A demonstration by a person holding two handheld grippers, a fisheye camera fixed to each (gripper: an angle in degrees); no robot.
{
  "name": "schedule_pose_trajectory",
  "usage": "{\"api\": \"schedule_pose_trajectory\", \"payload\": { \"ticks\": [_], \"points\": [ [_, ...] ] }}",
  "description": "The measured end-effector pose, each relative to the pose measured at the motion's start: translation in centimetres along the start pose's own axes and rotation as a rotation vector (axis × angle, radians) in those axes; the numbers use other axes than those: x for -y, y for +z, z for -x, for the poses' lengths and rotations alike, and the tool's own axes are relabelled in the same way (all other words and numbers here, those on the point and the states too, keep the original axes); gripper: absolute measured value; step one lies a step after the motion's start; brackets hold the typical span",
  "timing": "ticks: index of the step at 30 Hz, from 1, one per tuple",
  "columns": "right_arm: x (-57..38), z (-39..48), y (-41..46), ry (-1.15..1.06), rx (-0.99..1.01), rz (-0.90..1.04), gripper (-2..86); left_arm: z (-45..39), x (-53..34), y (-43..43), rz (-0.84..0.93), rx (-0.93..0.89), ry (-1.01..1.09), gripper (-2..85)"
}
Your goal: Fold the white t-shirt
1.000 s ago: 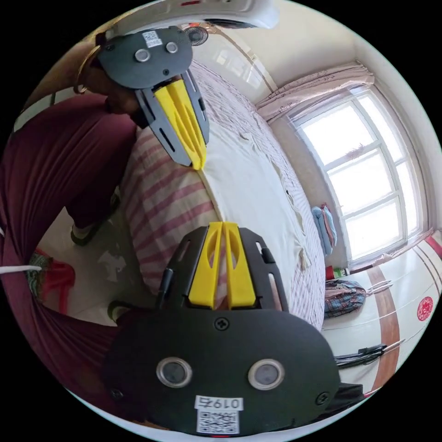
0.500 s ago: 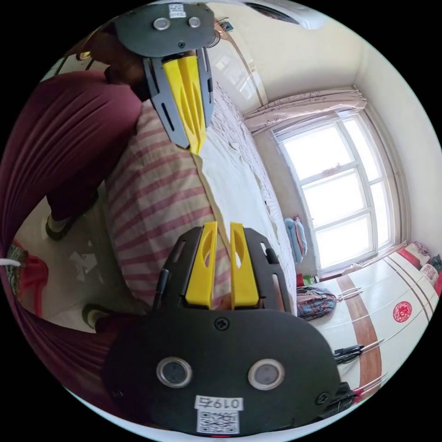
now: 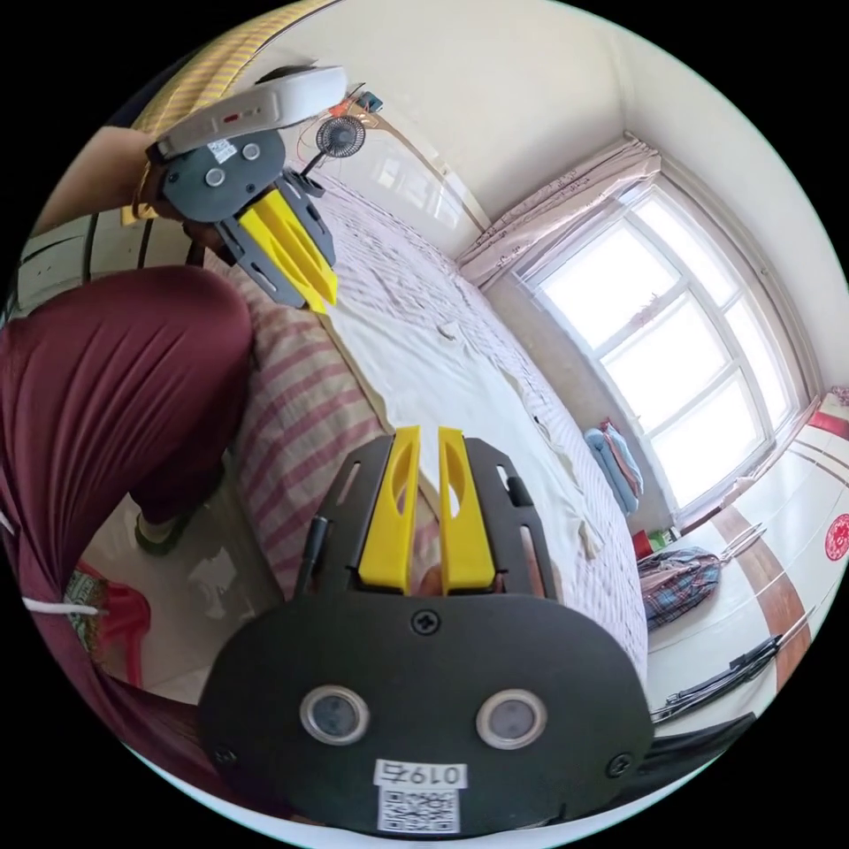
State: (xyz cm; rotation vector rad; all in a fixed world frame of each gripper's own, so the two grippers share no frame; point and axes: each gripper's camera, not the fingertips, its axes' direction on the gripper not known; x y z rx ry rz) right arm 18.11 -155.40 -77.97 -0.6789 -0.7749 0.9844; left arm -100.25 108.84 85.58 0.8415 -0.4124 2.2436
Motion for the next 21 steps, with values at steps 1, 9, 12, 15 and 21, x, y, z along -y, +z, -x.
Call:
{"api": "schedule_pose_trajectory", "payload": {
  "ticks": [1, 9, 12, 15, 21],
  "points": [
    [0.0, 0.2, 0.2, -0.004, -0.006, 0.001, 2.1, 0.5, -0.4, 0.3, 0.013, 0.001, -0.01, 0.5],
    [-2.7, 1.4, 0.9, -0.017, -0.039, 0.022, 1.1, 2.5, -2.9, 1.6, 0.02, -0.019, 0.006, 0.3],
    [-3.6, 1.1, 1.1, 0.003, -0.035, 0.026, 1.1, 3.0, -3.5, 2.0, 0.026, -0.026, 0.015, 0.3],
    [-4.3, 0.8, 1.6, 0.023, -0.028, 0.031, 1.1, 3.4, -3.9, 2.5, 0.038, -0.024, 0.026, 0.4],
    [-5.7, 0.4, 2.1, 0.042, -0.029, 0.031, 1.2, 3.6, -4.1, 3.2, 0.052, 0.017, 0.068, 0.5]
  ]
}}
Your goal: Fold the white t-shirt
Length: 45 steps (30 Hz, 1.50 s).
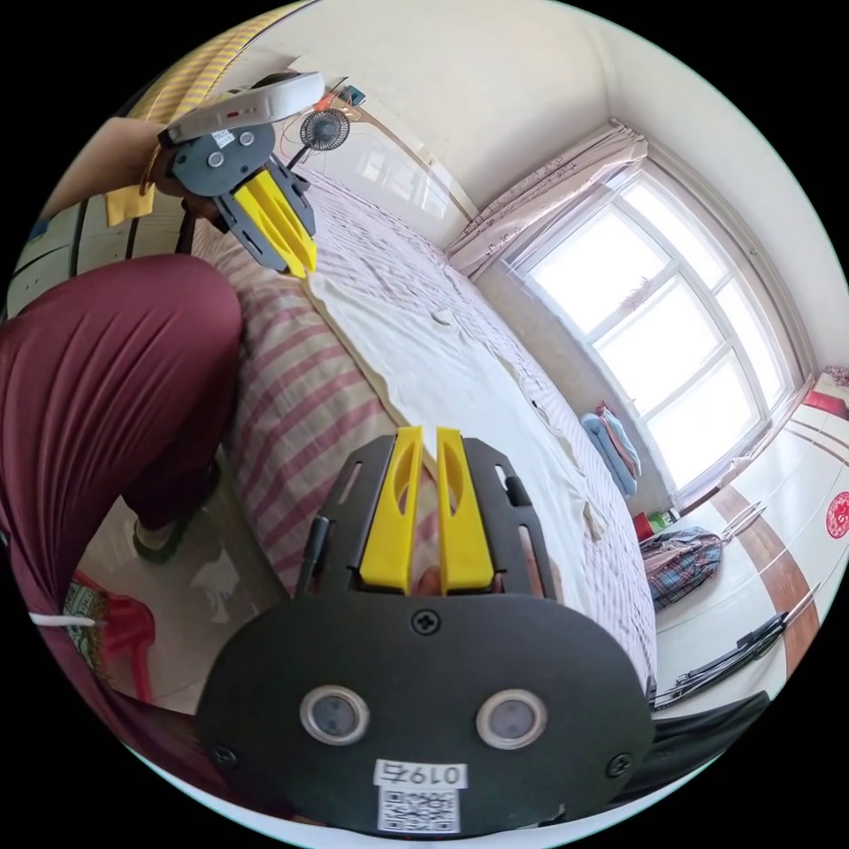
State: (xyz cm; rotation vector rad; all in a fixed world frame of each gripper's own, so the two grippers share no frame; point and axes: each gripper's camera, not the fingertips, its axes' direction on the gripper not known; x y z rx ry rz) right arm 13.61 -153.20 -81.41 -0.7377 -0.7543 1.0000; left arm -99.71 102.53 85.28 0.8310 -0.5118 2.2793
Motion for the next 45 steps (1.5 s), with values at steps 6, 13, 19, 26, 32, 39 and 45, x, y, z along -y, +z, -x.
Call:
{"api": "schedule_pose_trajectory", "payload": {
  "ticks": [6, 13, 19, 26, 32, 39, 45],
  "points": [
    [-1.4, -0.4, 0.8, 0.014, 0.003, 0.007, 1.1, 0.4, -0.1, 0.5, -0.002, 0.04, 0.024, 0.4],
    [-2.9, -0.6, 1.6, 0.024, 0.008, 0.005, 0.9, 2.1, -2.0, 0.5, -0.032, 0.009, -0.072, 0.5],
    [-3.9, -0.5, 1.9, 0.022, 0.018, -0.004, 1.1, 1.2, -2.8, 1.8, 0.005, 0.027, -0.043, 0.5],
    [-5.1, -2.8, 0.5, 0.049, -0.004, 0.015, 4.8, 1.2, -2.4, 2.4, 0.025, 0.051, -0.057, 0.7],
    [-11.4, -10.7, -1.9, 0.105, -0.042, 0.135, 3.6, 1.3, -2.6, 2.5, 0.036, 0.048, -0.034, 0.9],
    [-20.2, -11.8, -0.7, 0.016, -0.061, 0.338, 4.9, 1.6, -2.8, 2.5, 0.06, 0.052, -0.05, 1.2],
    [-20.2, -10.1, -1.2, -0.054, -0.159, 0.312, 4.7, 2.7, -1.7, 0.4, -0.004, 0.038, -0.122, 1.0]
  ]
}}
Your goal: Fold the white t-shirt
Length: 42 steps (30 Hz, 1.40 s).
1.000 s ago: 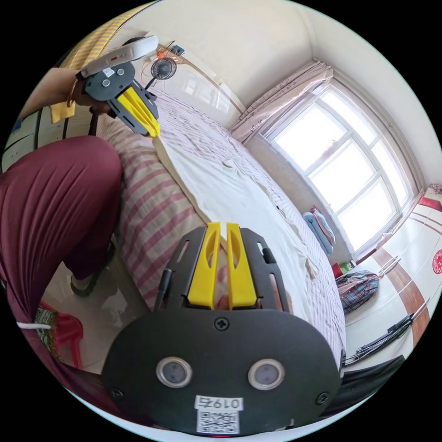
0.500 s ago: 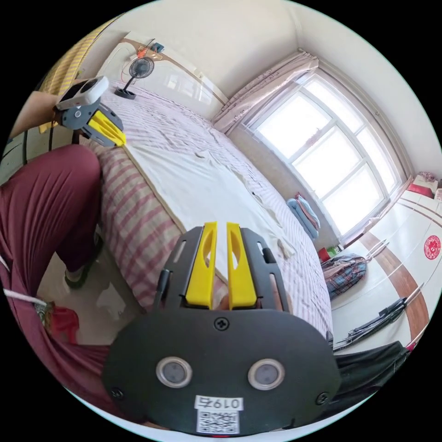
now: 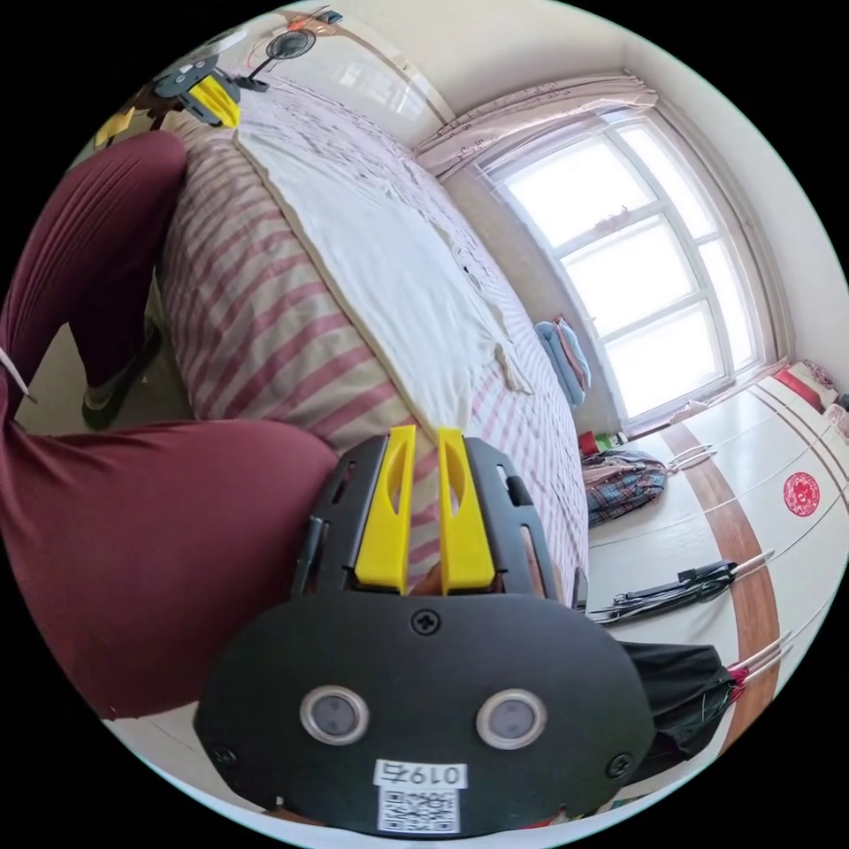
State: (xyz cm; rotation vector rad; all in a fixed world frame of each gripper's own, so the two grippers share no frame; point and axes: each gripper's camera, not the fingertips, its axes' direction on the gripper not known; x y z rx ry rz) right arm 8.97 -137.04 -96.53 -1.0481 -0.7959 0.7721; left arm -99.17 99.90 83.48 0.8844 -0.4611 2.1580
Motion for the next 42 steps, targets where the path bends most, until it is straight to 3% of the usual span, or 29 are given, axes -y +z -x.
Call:
{"api": "schedule_pose_trajectory", "payload": {
  "ticks": [10, 19, 27, 32, 42],
  "points": [
    [-0.2, -1.2, 1.1, -0.074, 0.015, 0.003, 4.5, -1.0, 4.9, -1.5, -0.136, -0.14, 0.013, 1.1],
    [-0.9, -1.9, 2.6, -0.087, 0.074, 0.03, 1.2, -3.0, 7.3, 1.5, -0.005, -0.162, 0.062, 1.2],
    [-2.2, -3.3, 3.3, 0.004, 0.106, 0.033, 0.8, -3.0, 7.6, 1.0, 0.01, -0.189, 0.038, 0.9],
    [-2.3, -4.5, 2.2, 0.068, 0.09, -0.032, 2.1, -3.9, 8.2, -2.3, -0.129, -0.164, 0.02, 0.8],
    [2.6, -2.4, 1.1, -0.042, 0.24, -0.204, 3.9, -10.8, 14.3, -4.9, -0.283, -0.271, 0.15, 1.1]
  ]
}}
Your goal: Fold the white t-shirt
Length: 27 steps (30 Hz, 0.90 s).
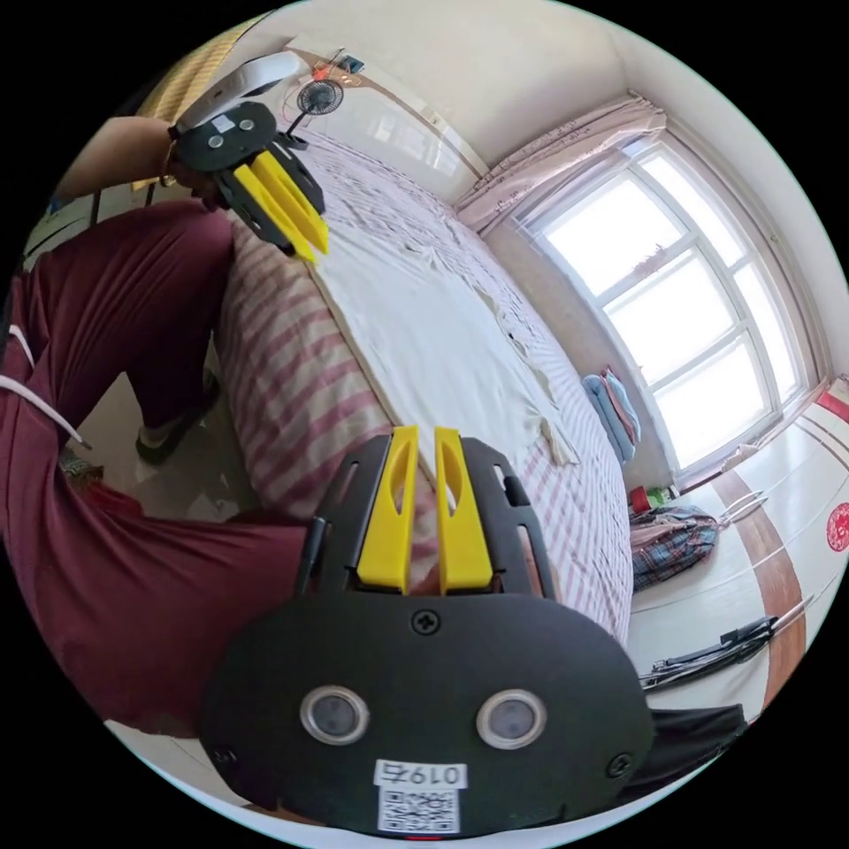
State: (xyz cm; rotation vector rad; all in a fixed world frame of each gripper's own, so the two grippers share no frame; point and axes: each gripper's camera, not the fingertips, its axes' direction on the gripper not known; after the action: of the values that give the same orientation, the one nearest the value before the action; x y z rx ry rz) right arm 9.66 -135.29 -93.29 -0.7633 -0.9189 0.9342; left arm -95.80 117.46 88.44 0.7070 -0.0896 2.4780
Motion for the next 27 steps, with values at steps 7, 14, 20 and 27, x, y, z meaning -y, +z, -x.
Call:
{"api": "schedule_pose_trajectory", "payload": {
  "ticks": [7, 14, 20, 27],
  "points": [
    [4.9, 1.9, 1.4, -0.102, 0.087, -0.082, 4.2, -2.2, 2.7, 0.6, -0.017, -0.03, 0.085, 1.0],
    [6.8, 2.8, 2.5, -0.125, 0.089, -0.074, 4.6, -3.3, 3.8, 1.3, -0.001, -0.037, 0.091, 0.8],
    [7.7, 2.1, 2.9, -0.107, 0.092, -0.047, 3.8, -4.2, 4.8, 1.9, 0.005, -0.036, 0.091, 0.7],
    [9.1, 1.6, 2.8, -0.083, 0.1, -0.043, -0.3, -4.4, 5.2, 2.0, 0.011, -0.053, 0.053, 0.6]
  ]
}}
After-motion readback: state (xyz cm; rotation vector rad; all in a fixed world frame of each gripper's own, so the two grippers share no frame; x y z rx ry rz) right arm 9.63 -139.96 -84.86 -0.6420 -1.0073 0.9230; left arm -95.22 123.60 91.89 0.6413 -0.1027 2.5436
